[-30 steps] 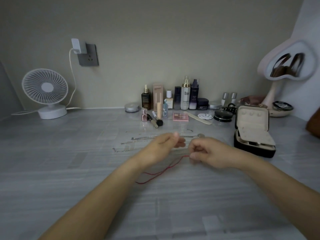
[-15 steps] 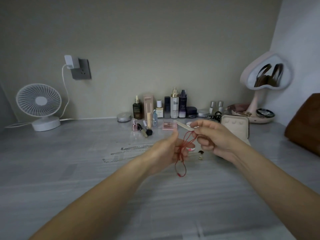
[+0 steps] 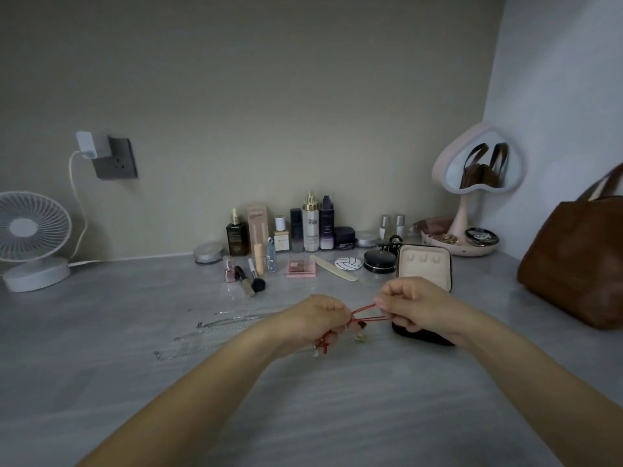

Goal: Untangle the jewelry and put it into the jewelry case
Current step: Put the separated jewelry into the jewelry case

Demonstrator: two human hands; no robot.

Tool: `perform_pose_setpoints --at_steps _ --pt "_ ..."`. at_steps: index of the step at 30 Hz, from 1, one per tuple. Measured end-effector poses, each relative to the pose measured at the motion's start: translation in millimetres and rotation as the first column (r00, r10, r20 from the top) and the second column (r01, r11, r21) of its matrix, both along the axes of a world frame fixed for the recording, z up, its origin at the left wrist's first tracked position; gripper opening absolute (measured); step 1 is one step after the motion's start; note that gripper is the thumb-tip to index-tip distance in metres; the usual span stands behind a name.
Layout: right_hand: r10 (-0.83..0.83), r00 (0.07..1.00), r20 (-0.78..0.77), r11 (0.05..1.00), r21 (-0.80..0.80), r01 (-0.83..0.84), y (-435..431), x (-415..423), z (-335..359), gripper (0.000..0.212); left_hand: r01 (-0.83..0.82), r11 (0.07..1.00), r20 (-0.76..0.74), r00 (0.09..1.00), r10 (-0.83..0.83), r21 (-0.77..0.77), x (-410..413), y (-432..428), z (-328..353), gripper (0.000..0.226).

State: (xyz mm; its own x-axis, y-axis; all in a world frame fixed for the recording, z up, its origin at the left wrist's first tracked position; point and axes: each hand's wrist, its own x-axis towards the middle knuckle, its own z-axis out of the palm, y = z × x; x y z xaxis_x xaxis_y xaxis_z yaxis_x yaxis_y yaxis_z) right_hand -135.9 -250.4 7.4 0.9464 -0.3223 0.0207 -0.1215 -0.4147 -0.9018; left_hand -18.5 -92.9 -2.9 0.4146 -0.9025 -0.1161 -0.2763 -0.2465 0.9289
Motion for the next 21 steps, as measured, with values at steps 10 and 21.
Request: perform_pose_setpoints --at_steps 10,21 --pt "-0.279 0.926 -0.256 0.574 -0.817 -0.053 -46.2 -2.6 -46.5 0.071 -0.039 0.999 0.026 0.999 0.039 -0.024 4.5 -26.1 3.3 0.032" --pt "-0.174 0.963 -0.208 0.528 -0.845 -0.087 7.4 -42.5 -45.9 0.051 -0.023 0.999 0.0 1.0 0.023 -0.037 -4.0 -38.3 5.8 0.029"
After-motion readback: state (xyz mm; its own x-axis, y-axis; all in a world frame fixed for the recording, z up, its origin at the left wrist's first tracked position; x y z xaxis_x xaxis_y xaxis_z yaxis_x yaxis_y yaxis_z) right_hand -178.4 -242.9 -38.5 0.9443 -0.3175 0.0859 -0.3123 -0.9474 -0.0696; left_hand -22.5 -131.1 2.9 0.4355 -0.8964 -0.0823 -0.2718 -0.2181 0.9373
